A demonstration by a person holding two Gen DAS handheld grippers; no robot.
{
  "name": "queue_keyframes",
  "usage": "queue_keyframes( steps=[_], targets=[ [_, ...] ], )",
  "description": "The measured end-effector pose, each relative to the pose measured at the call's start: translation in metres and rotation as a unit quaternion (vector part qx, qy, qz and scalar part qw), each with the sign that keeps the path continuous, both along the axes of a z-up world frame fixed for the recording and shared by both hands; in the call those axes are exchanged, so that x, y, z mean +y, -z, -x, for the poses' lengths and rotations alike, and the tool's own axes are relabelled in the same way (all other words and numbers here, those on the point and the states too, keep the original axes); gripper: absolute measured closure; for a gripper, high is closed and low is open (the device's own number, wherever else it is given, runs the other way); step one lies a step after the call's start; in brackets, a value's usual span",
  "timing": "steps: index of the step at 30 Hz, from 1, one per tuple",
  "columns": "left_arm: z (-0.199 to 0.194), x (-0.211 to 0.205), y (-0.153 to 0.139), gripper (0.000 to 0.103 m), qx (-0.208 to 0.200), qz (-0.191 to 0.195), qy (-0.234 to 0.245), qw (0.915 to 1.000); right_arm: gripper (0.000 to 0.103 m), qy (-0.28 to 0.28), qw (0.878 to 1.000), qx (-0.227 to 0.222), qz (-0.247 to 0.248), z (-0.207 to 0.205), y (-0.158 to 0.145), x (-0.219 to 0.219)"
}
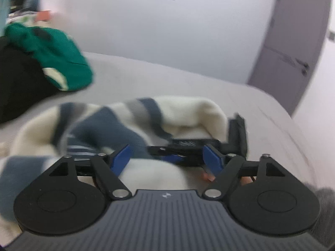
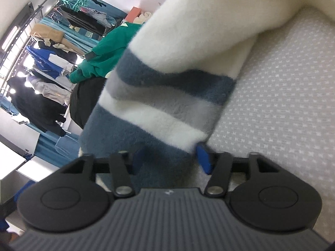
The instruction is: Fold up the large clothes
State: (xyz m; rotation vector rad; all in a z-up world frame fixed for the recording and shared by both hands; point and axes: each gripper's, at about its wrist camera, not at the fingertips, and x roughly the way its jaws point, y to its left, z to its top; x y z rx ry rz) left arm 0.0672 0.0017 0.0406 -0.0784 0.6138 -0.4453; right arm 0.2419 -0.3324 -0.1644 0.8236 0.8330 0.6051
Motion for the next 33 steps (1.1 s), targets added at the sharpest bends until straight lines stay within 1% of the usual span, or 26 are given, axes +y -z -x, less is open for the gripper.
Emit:
queue_keyframes(
  steps=[1,2,3,6,9,12,14,15,17,18,19,20,21,22,24,27,29,31,33],
  targets=[
    [-0.002,-0.007,0.003,0.019,0.003,-0.012,0.007,0.9999,0.069,0.0,1.0,0.004,-0.007,-0.003,0.001,0.0],
    [-0.003,-0.015,0.007,0.019,0.003,-0.03,0.013,0.9995,0.081,0.001,1.0,0.008,-0.014,-0.003,0.003,-0.001],
    [-0.005,-0.018,0.011,0.019,0.002,-0.041,0.019,0.9989,0.089,0.003,1.0,0.011,-0.015,-0.003,0.004,-0.003],
    [-0.013,-0.02,0.021,0.019,0.023,-0.055,0.022,0.998,0.093,0.006,1.0,-0.006,-0.026,-0.002,-0.001,-0.011],
    [-0.012,-0.018,0.031,0.019,0.027,-0.081,0.029,0.9959,0.094,0.018,0.998,-0.023,-0.052,0.002,-0.014,-0.019],
    [-0.006,-0.02,0.043,0.02,0.038,-0.104,0.04,0.993,0.094,0.03,0.997,-0.048,-0.059,0.008,-0.03,-0.027],
    [0.001,-0.022,0.051,0.021,0.041,-0.129,0.039,0.99,0.094,0.044,0.996,-0.052,-0.065,0.011,-0.035,-0.029],
    [0.003,-0.024,0.055,0.023,0.042,-0.147,0.035,0.9876,0.094,0.051,0.994,-0.054,-0.074,0.013,-0.036,-0.034],
    [0.011,-0.024,0.064,0.031,0.032,-0.176,0.023,0.9837,0.094,0.06,0.994,-0.058,-0.074,0.017,-0.039,-0.037],
    [0.015,-0.024,0.068,0.04,0.026,-0.187,0.016,0.9819,0.094,0.064,0.994,-0.059,-0.07,0.019,-0.042,-0.035],
    [0.021,-0.023,0.07,0.053,0.016,-0.201,0.007,0.9795,0.094,0.07,0.994,-0.059,-0.065,0.02,-0.043,-0.036],
    [0.027,-0.022,0.071,0.059,0.003,-0.212,-0.002,0.9773,0.094,0.076,0.993,-0.059,-0.063,0.021,-0.044,-0.035],
    [0.033,-0.018,0.071,0.07,-0.009,-0.213,-0.011,0.9769,0.094,0.081,0.993,-0.063,-0.061,0.022,-0.045,-0.036],
    [0.035,-0.013,0.072,0.076,-0.018,-0.205,-0.021,0.9784,0.094,0.086,0.992,-0.069,-0.055,0.024,-0.047,-0.037],
    [0.043,0.003,0.07,0.08,-0.033,-0.169,-0.043,0.9842,0.095,0.097,0.991,-0.078,-0.042,0.028,-0.052,-0.037],
    [0.061,0.032,0.057,0.082,-0.067,-0.103,-0.082,0.989,0.095,0.12,0.988,-0.088,-0.041,0.038,-0.06,-0.044],
    [0.075,0.056,0.045,0.083,-0.092,-0.054,-0.101,0.9892,0.095,0.138,0.985,-0.099,-0.043,0.046,-0.069,-0.045],
    [0.083,0.081,0.037,0.083,-0.104,-0.009,-0.115,0.988,0.095,0.158,0.98,-0.116,-0.039,0.055,-0.081,-0.051],
    [0.091,0.108,0.03,0.083,-0.114,0.038,-0.125,0.9849,0.095,0.18,0.974,-0.133,-0.042,0.064,-0.092,-0.056]
  ],
)
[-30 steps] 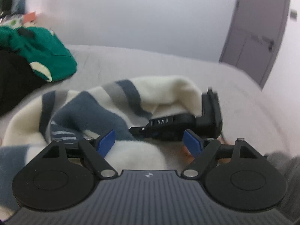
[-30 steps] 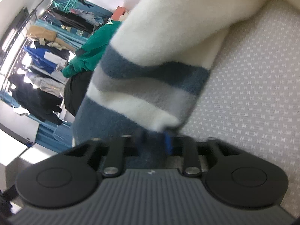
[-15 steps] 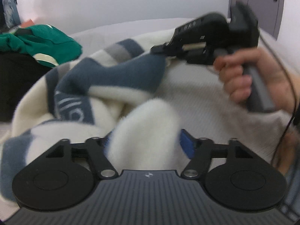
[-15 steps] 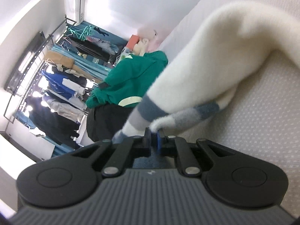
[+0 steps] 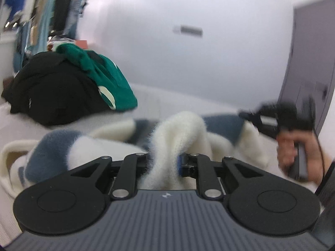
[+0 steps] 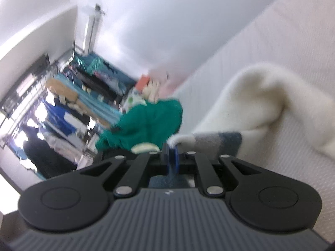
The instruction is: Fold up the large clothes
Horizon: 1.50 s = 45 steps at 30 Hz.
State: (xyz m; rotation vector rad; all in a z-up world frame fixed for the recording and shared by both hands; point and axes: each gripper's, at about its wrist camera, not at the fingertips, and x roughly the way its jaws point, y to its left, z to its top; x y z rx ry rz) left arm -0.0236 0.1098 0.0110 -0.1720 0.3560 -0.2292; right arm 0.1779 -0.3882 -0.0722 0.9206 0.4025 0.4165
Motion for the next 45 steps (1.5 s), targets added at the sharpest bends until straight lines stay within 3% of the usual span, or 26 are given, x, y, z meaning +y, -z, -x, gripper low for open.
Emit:
queue_keyframes(
  steps=[5,8,10,15,17,19,22,26,28,30,32,33,39,45],
  targets=[
    [0.008,0.054,-0.004,0.083,-0.015,0.068,-0.011,0.9975,0.096,0.07,0.997,-0.025,0.002,0.028,-0.02,-0.027],
    [0.005,0.074,-0.003,0.083,0.004,0.111,-0.01,0.9938,0.096,0.125,0.992,-0.021,-0.005,0.043,-0.02,-0.052],
    [-0.002,0.077,0.003,0.083,0.029,0.117,-0.007,0.9928,0.096,0.151,0.988,-0.007,0.0,0.047,-0.015,-0.063],
    [-0.018,0.065,0.022,0.082,0.079,0.095,-0.025,0.992,0.096,0.162,0.982,0.091,0.041,0.019,0.021,-0.068],
    [-0.028,0.06,0.028,0.081,0.1,0.088,-0.027,0.9907,0.096,0.163,0.974,0.138,0.08,0.004,0.037,-0.06],
    [-0.031,0.057,0.034,0.081,0.108,0.091,-0.022,0.9897,0.095,0.159,0.963,0.187,0.108,-0.007,0.052,-0.054],
    [-0.028,0.056,0.035,0.081,0.103,0.1,-0.009,0.9895,0.094,0.16,0.958,0.212,0.105,-0.008,0.06,-0.051],
    [-0.018,0.05,0.026,0.078,0.088,0.107,0.013,0.9903,0.092,0.146,0.96,0.199,0.13,0.002,0.046,-0.044],
    [-0.012,0.046,0.02,0.063,0.08,0.109,0.028,0.9904,0.087,0.139,0.96,0.193,0.146,0.011,0.042,-0.041],
    [-0.008,0.044,0.014,0.047,0.068,0.118,0.043,0.9897,0.07,0.125,0.962,0.18,0.163,0.017,0.035,-0.037],
    [-0.003,0.042,0.006,0.044,0.053,0.123,0.051,0.9896,0.054,0.102,0.968,0.162,0.164,0.029,0.031,-0.034],
    [-0.002,0.041,0.002,0.042,0.05,0.126,0.053,0.9894,0.052,0.092,0.971,0.152,0.162,0.033,0.027,-0.029],
    [-0.019,0.029,-0.011,0.039,0.057,0.124,0.047,0.9895,0.05,0.037,0.975,0.106,0.191,0.042,0.015,0.004],
    [-0.049,0.01,-0.013,0.039,0.079,0.107,0.049,0.9899,0.049,-0.026,0.97,0.106,0.215,0.029,0.024,0.035]
  ],
)
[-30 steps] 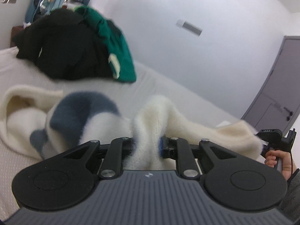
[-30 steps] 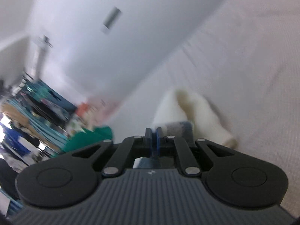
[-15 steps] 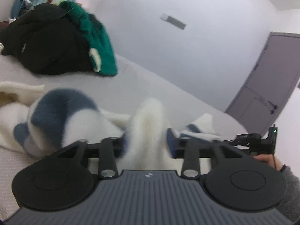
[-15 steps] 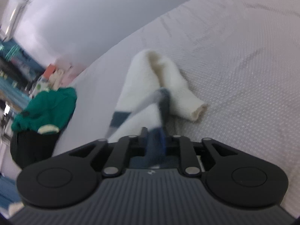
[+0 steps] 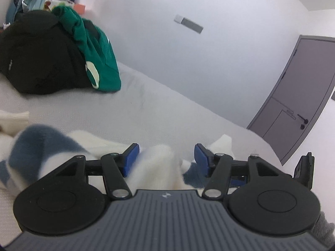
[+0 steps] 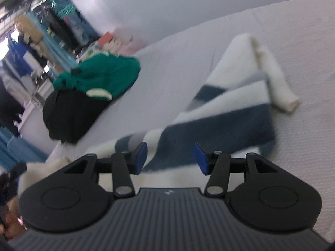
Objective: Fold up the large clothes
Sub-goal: 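Regrasp the blanket edge with the left gripper while the right gripper repositions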
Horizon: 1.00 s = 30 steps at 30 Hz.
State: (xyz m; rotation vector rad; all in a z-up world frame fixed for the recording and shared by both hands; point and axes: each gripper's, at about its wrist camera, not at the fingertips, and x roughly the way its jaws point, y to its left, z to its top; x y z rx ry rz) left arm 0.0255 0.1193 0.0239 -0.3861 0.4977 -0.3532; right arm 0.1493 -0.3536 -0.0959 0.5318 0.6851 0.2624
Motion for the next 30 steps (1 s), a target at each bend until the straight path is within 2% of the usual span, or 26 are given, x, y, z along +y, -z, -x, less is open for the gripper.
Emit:
queue_keyframes(
  steps=[9,11,13,14,17,21,23,24,25,30],
  targets=[
    [-0.048,-0.026,0.019,0.041,0.045,-0.056,-0.003,0.9974,0.049,-0.023,0.999,0.021,0.008,-0.008,0.008,0.014],
    [-0.051,-0.026,0.028,0.05,0.056,-0.063,-0.002,0.9965,0.049,-0.031,0.999,0.024,0.01,-0.01,0.011,0.017],
    [-0.052,-0.023,0.035,0.075,0.068,-0.065,-0.008,0.9955,0.049,-0.042,0.999,0.026,0.01,-0.014,0.013,0.021],
    [-0.051,-0.021,0.037,0.076,0.069,-0.067,-0.009,0.9953,0.049,-0.048,0.999,0.024,0.008,-0.015,0.013,0.022],
    [-0.034,-0.018,0.034,0.081,0.042,-0.077,-0.01,0.9961,0.049,-0.081,0.997,0.015,-0.007,-0.019,0.013,0.03],
    [0.006,-0.012,0.025,0.082,0.014,-0.038,0.015,0.9991,0.048,-0.135,0.99,-0.002,-0.028,-0.017,0.008,0.041],
    [0.028,-0.013,0.02,0.083,0.0,-0.038,0.021,0.999,0.037,-0.159,0.986,-0.011,-0.037,-0.013,0.005,0.046],
    [0.038,-0.014,0.018,0.083,-0.002,-0.034,0.025,0.9991,0.032,-0.172,0.984,-0.015,-0.039,-0.011,0.003,0.049],
    [0.046,-0.015,0.016,0.083,-0.002,-0.029,0.03,0.9991,0.031,-0.188,0.981,-0.018,-0.039,-0.008,0.001,0.053],
    [0.081,-0.026,0.015,0.083,0.002,-0.042,0.035,0.9985,0.03,-0.248,0.968,-0.024,-0.029,0.002,-0.007,0.069]
  ],
)
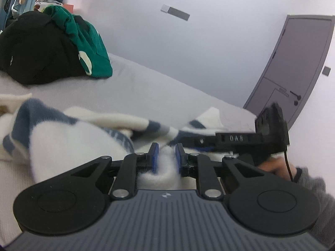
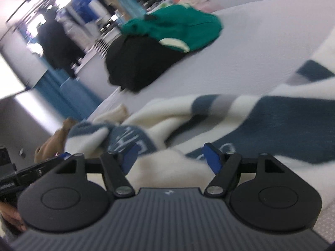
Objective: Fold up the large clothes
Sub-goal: 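Regrasp the blanket edge with the left gripper while the right gripper repositions, then grasp the blanket edge with the right gripper while the left gripper holds its edge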
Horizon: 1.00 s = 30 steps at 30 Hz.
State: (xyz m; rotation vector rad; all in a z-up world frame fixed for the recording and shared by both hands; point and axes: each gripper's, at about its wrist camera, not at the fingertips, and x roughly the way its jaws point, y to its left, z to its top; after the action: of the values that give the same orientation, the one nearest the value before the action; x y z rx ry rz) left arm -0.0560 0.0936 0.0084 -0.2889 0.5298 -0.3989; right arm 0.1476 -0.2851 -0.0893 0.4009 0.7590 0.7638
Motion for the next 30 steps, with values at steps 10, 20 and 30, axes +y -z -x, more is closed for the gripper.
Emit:
queue_keyframes(
  steps=[10,20,30],
  targets=[
    [0.031,-0.003,0.018,0.084,0.053,-0.009,0.002,0.9985,0.025,-0.137,0.987,0.046,0.07,0.003,0.008,0.014],
    [0.037,0.007,0.027,0.068,0.093,0.023,0.02,0.9952,0.025,-0.227,0.971,0.049,0.055,0.031,0.008,-0.015],
    [0.045,-0.006,0.031,0.052,0.117,-0.015,0.042,0.9922,0.061,-0.26,0.965,0.011,0.016,0.035,0.0,-0.023]
  ],
)
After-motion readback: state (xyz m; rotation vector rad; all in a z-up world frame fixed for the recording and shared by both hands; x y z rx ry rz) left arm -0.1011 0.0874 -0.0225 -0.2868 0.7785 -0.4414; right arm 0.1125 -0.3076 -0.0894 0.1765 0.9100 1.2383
